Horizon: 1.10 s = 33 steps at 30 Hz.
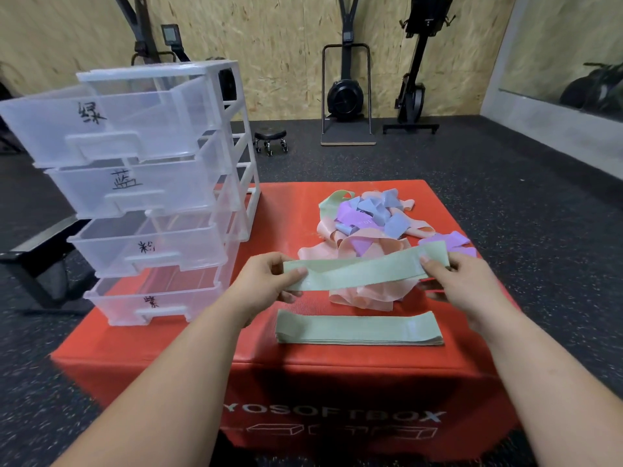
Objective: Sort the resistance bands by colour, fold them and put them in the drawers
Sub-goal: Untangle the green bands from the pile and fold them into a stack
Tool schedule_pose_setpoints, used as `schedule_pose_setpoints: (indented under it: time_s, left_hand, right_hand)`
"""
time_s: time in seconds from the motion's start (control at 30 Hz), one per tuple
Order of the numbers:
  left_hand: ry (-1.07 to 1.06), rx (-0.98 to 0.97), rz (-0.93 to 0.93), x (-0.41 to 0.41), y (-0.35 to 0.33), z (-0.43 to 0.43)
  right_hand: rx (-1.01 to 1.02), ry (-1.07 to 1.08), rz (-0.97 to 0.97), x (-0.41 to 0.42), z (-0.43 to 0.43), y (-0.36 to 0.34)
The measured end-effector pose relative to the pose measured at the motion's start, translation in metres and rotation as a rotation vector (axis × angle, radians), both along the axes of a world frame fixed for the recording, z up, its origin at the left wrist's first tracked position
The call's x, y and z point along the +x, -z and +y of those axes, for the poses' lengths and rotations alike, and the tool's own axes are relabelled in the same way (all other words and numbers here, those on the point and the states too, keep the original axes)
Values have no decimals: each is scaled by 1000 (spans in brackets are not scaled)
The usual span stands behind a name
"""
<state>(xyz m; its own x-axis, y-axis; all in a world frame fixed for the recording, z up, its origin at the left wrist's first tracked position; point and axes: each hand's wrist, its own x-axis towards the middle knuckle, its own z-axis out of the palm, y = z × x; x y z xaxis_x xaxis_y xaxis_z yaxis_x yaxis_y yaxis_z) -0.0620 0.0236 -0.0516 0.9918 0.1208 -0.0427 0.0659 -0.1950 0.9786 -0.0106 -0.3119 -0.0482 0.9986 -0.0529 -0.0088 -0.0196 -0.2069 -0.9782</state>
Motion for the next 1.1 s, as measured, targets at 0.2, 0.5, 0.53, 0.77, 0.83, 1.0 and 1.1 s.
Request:
schedule_pose_setpoints:
  time_s: [0.2, 0.5, 0.53, 0.77, 0.83, 1.0, 1.1]
  left_hand:
    - [-152, 179, -133, -11, 9, 11]
    - [-175, 335, -110, -28, 27, 30]
    - [-183, 382, -109, -29, 29, 30]
    - [-171, 802, -180, -37, 33, 23]
    - [-165, 868, -184, -36, 36, 19]
    - [-155, 1026, -178, -30, 37, 7]
    - [-116, 1112, -152, -27, 43, 9]
  right_hand:
    - [-162, -52, -14, -13, -14, -3]
    - [-303, -96, 17, -29, -20, 11]
    - [-313, -92, 17, -29, -21, 12]
    - [-630, -86, -81, -28, -22, 20]
    - [-719, -79, -123, -28, -19, 23]
    - [-763, -73, -140, -27, -11, 33]
    - [-848, -45, -130, -24, -12, 42]
